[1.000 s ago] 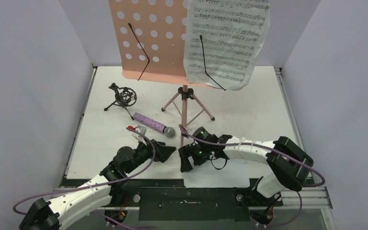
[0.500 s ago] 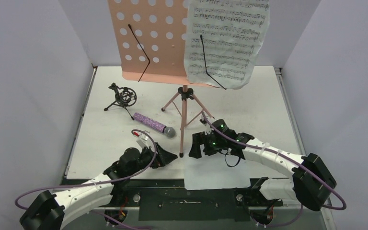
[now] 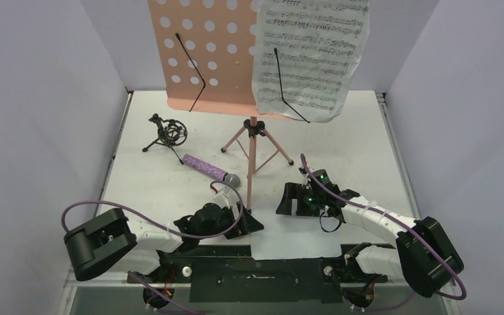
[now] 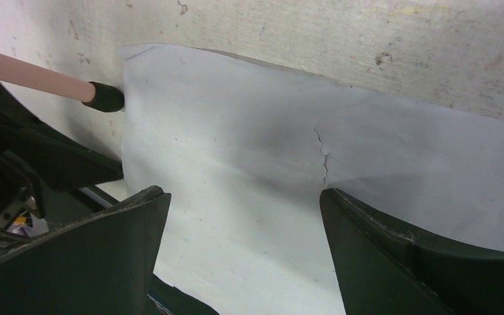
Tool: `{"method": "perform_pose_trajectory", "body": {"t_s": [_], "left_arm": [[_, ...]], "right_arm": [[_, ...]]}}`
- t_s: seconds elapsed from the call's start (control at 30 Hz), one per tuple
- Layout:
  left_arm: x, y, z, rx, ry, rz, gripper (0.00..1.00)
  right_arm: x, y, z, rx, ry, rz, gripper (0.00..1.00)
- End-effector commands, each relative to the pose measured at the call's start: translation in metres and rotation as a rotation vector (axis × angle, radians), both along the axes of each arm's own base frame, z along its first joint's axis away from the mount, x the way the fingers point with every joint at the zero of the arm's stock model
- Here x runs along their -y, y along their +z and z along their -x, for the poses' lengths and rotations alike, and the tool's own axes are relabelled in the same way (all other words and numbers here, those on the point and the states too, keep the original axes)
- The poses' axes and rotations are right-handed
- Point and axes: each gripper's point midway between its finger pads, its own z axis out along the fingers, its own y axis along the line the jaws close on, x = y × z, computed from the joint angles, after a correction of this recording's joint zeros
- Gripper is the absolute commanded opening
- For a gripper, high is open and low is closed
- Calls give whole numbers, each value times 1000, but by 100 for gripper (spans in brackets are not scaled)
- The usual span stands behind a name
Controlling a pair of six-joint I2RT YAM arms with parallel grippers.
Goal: Set up the instrument practice props
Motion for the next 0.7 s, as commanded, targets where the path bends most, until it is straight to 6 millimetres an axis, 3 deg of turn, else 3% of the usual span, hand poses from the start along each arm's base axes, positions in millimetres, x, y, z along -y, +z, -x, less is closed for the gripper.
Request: {"method": "perform_pose_trajectory", "body": {"t_s": [0.0,0.1,0.3,0.4,0.67], "left_arm": [[31,16,-13,16,41,71,83],[50,23,-14,23,24,107,83],[75,57,-18,70,17,297,83],[79,76,-18,102,12,387,81],[70,95,-21,160,44,409,80]], "right_arm": [[9,-24,20,-95,-25,3,90],[8,-27,22,-110,-29,-14,90],[9,-24,20,-105,-39,-26,90],[10,-22,18,-101,-47,-28,90],[10,-18,12,-88,-57,-39,90]]}}
